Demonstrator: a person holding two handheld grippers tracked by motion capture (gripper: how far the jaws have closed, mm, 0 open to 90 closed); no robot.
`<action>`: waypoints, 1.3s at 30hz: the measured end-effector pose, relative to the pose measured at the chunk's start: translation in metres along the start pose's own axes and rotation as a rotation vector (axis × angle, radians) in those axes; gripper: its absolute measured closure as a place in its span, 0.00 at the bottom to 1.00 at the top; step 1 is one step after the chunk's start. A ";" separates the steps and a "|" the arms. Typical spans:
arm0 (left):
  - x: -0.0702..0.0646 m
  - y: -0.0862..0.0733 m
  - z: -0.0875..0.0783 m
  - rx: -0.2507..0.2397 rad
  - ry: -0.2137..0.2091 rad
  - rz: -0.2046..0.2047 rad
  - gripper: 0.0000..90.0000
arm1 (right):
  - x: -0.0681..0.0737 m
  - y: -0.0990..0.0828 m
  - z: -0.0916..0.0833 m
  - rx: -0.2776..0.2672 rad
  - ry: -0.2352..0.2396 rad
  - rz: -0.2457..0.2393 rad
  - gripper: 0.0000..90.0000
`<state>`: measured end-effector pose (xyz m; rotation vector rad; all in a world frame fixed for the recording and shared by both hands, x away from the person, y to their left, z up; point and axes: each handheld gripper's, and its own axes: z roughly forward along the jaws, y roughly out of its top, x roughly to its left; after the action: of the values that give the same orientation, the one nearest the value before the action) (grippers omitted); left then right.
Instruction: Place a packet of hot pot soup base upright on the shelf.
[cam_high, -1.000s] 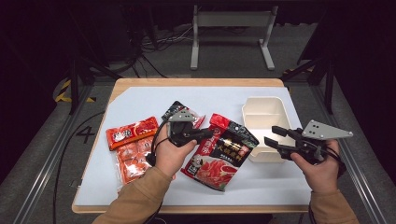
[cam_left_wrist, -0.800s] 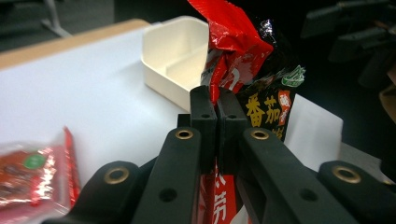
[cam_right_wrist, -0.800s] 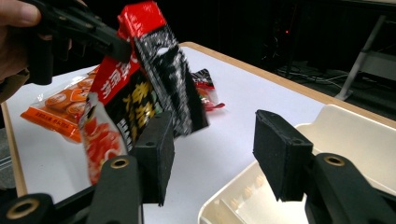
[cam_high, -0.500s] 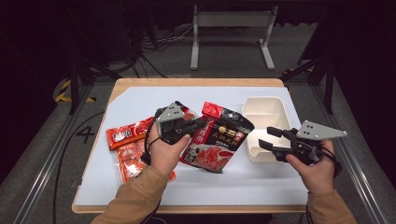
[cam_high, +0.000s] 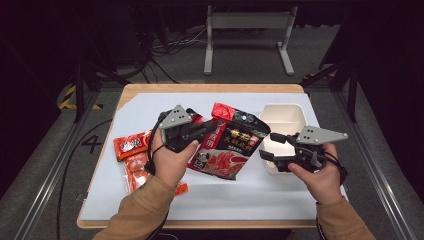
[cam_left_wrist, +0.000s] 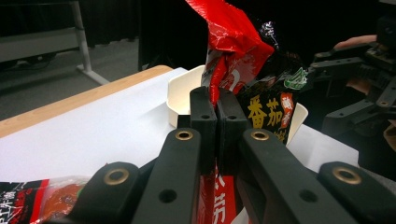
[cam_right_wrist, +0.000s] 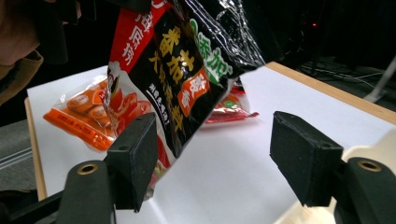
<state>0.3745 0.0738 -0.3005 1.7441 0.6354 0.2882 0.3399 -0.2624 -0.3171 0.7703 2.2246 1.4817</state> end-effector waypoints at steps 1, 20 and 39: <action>0.000 0.000 0.000 -0.004 0.000 0.000 0.98 | 0.000 0.002 0.003 0.000 0.008 0.002 0.36; -0.010 -0.001 0.002 -0.025 -0.026 0.000 0.98 | 0.002 0.016 0.039 -0.011 0.087 0.054 0.41; -0.015 -0.002 0.003 -0.024 -0.043 0.009 0.97 | 0.001 0.020 0.045 0.035 0.166 0.043 0.81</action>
<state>0.3633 0.0632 -0.3007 1.7263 0.5913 0.2626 0.3699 -0.2230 -0.3157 0.7339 2.3749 1.5837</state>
